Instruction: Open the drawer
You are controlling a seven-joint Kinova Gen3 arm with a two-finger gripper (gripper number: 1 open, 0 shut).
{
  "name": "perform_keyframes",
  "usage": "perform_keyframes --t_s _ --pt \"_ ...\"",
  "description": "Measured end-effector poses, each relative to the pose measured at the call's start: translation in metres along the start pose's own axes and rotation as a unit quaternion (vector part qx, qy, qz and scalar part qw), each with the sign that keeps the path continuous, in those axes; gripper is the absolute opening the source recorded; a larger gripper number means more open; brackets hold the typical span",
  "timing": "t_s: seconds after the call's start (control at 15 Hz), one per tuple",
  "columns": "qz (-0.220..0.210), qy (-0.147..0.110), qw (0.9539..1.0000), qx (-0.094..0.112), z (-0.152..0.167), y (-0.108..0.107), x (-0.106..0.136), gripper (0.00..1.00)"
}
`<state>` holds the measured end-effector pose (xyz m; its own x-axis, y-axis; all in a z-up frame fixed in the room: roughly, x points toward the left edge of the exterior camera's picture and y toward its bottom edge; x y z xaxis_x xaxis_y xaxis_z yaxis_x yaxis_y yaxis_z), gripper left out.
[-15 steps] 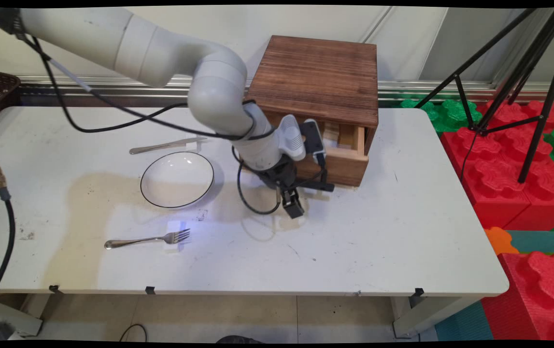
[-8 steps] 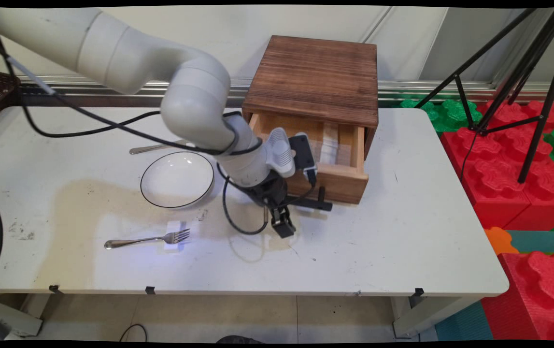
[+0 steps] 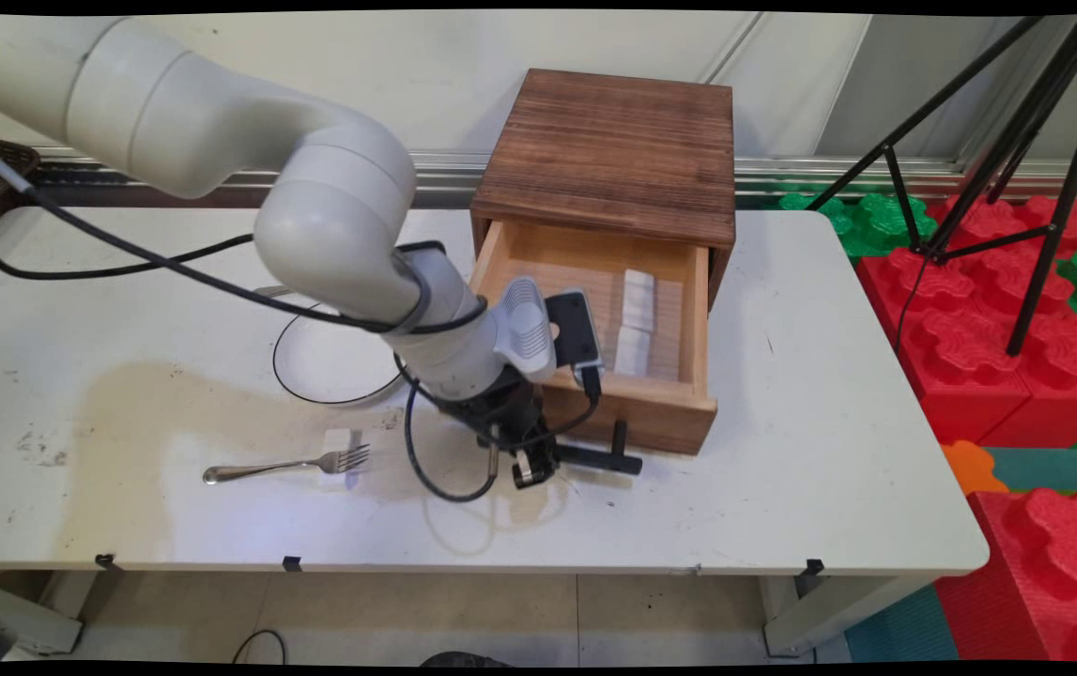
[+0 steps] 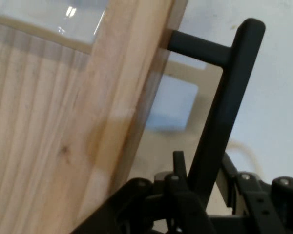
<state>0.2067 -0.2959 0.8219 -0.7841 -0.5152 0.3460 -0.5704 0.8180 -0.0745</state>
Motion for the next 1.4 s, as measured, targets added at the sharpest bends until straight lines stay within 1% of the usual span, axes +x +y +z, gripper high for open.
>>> perform_keyframes --t_s 0.27,0.67,1.13,1.4 --pt "0.003 -0.002 0.9999 -0.010 -0.008 0.016 -0.005 0.00" --pt "0.015 0.004 0.9998 -0.015 -0.018 0.035 -0.011 0.00" --pt "0.021 0.008 0.9996 -0.015 -0.025 0.046 -0.016 0.00" --pt "0.023 0.010 0.9996 -0.013 -0.028 0.048 -0.019 0.00"
